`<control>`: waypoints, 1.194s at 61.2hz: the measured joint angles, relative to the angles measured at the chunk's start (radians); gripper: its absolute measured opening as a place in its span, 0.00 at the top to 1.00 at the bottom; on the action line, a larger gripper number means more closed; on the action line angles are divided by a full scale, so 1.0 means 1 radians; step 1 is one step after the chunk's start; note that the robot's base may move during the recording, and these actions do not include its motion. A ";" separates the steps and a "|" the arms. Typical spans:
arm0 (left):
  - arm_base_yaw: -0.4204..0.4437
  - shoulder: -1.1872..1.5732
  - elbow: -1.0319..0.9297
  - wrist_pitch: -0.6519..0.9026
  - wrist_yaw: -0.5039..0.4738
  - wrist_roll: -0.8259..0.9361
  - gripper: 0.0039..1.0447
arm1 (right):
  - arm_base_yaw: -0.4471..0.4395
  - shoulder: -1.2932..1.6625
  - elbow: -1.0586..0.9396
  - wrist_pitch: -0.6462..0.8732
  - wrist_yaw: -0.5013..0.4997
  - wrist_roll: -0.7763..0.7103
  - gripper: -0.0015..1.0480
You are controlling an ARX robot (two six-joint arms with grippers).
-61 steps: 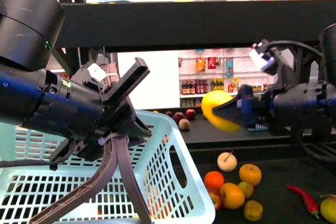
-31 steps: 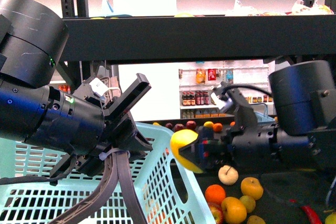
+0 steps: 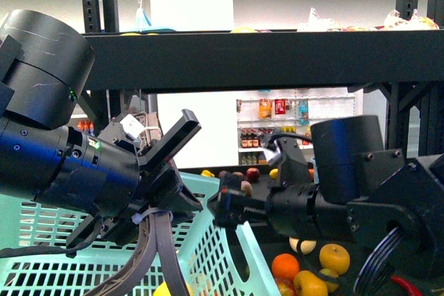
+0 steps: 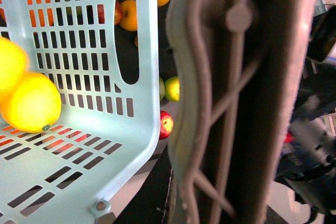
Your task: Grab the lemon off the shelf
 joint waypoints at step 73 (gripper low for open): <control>0.000 0.000 0.000 0.000 0.000 0.001 0.87 | -0.277 -1.603 -1.164 -0.291 0.308 -0.308 0.58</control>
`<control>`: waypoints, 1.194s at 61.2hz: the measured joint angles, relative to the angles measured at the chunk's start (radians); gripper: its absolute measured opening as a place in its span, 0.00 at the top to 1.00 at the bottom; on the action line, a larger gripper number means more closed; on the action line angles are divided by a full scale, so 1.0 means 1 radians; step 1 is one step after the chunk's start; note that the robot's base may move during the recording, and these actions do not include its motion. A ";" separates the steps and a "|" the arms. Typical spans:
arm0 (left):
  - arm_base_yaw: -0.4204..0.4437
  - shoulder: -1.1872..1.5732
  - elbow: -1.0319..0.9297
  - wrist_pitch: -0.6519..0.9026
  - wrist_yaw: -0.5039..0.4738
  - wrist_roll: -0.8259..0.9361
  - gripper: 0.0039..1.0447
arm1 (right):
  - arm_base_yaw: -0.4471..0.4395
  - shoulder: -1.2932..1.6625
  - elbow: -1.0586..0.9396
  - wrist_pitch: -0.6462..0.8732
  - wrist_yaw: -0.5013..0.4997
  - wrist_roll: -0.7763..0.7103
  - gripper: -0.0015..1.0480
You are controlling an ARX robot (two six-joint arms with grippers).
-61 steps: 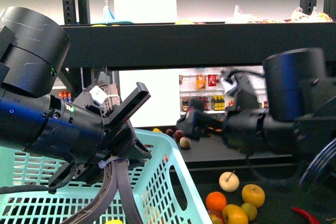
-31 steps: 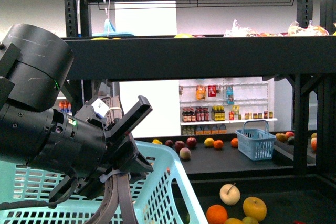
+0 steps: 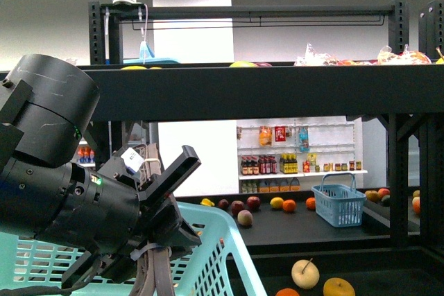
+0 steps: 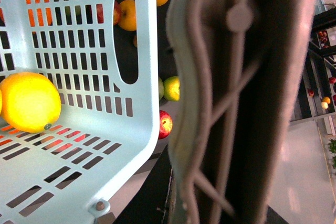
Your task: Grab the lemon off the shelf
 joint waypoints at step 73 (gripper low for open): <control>-0.001 0.000 0.000 0.000 0.000 0.001 0.87 | 0.000 -0.372 -0.074 -0.283 0.001 -0.018 0.96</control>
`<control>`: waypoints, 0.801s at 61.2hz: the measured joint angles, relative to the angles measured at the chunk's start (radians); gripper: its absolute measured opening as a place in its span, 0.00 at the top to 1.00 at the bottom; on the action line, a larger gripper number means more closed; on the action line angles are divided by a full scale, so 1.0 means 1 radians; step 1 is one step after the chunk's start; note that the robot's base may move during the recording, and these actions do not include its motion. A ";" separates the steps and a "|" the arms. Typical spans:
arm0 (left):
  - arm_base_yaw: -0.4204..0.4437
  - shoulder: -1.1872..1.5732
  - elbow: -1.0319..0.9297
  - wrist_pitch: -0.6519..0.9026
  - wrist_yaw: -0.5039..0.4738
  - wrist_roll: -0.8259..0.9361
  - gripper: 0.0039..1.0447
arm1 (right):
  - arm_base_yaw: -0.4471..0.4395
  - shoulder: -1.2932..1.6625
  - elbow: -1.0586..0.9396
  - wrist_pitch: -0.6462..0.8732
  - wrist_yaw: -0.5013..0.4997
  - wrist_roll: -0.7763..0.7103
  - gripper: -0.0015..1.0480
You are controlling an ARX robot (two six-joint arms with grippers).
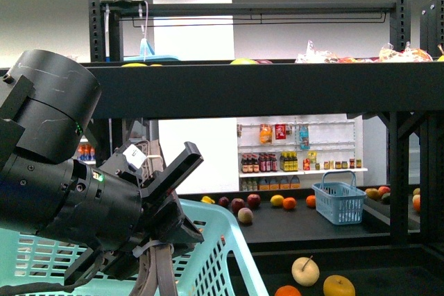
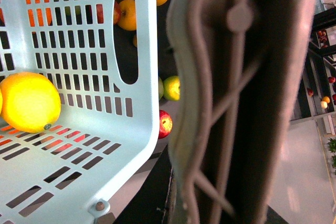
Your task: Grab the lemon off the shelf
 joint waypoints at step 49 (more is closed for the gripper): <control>0.145 0.000 -0.003 0.175 -0.238 -0.322 0.87 | 0.000 0.000 0.000 0.000 0.000 0.000 0.07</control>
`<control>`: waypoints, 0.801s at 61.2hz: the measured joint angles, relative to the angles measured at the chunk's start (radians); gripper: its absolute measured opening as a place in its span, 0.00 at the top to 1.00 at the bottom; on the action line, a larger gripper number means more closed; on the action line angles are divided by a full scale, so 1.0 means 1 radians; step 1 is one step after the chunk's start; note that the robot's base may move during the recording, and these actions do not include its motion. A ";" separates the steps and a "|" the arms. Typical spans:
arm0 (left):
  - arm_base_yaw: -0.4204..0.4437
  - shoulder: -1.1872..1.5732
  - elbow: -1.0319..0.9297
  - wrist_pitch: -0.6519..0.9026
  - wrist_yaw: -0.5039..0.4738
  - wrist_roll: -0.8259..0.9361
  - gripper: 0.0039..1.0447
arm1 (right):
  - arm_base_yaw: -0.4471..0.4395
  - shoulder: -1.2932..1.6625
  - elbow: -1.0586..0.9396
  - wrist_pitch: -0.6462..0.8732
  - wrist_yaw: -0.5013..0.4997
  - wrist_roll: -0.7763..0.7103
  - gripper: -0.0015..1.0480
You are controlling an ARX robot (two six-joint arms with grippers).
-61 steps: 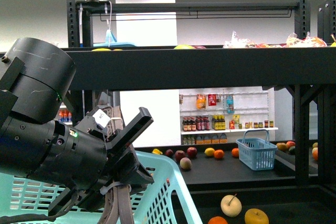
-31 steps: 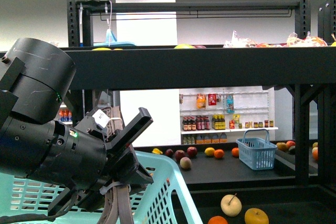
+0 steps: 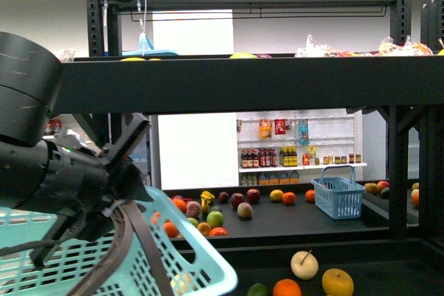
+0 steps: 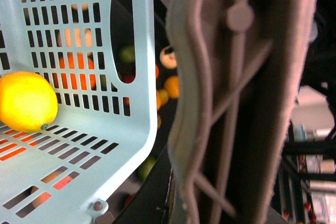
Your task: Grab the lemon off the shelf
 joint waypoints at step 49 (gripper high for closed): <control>0.463 0.196 0.204 0.095 -0.014 -0.308 0.88 | 0.000 0.000 0.000 0.000 0.000 0.000 0.07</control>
